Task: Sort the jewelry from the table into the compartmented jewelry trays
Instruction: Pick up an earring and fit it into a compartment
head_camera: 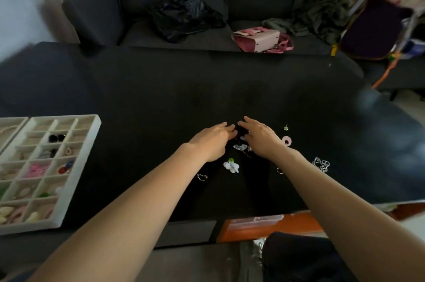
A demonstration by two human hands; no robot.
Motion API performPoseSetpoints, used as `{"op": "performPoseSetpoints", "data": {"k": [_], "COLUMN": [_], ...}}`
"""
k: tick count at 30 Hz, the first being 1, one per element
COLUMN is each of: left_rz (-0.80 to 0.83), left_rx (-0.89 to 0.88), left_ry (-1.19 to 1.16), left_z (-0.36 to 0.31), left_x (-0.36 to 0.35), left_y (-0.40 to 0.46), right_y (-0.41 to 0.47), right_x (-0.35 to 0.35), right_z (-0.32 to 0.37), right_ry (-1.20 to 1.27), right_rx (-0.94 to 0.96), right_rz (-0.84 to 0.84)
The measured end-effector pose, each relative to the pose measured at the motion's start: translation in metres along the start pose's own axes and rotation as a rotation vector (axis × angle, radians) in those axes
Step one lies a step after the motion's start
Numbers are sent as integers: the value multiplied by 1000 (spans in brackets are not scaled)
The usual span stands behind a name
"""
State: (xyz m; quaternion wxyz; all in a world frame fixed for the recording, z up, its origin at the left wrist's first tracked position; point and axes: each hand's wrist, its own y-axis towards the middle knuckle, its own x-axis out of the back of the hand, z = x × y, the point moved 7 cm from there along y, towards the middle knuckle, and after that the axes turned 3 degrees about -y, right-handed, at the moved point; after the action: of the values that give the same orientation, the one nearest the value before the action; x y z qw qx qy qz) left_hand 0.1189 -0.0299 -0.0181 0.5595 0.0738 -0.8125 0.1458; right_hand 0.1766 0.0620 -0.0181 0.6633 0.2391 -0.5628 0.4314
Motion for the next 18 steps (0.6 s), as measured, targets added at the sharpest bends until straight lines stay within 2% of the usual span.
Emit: {"op": "performPoseSetpoints", "data": {"k": [2,6,11,13,18], "left_rz": [-36,-215,-336,-368,-451], "left_rx": [55,101,161,188,272], "left_ry": [81,174,191,98,-346], "left_z": [10,24,39,48,71], "left_x": [2,16,23,24,31], "left_y": [3,5,6,4,-7], "right_y": [6,13,22,24,25], "right_x": [3,9,12,13,11], "right_z": [1,6,25,32,45], "right_ry": [33,36,-20,-3,30], "right_rx": [-11,-32,49,58,81], "right_rz": [-54,-168,-206,-209,-180]}}
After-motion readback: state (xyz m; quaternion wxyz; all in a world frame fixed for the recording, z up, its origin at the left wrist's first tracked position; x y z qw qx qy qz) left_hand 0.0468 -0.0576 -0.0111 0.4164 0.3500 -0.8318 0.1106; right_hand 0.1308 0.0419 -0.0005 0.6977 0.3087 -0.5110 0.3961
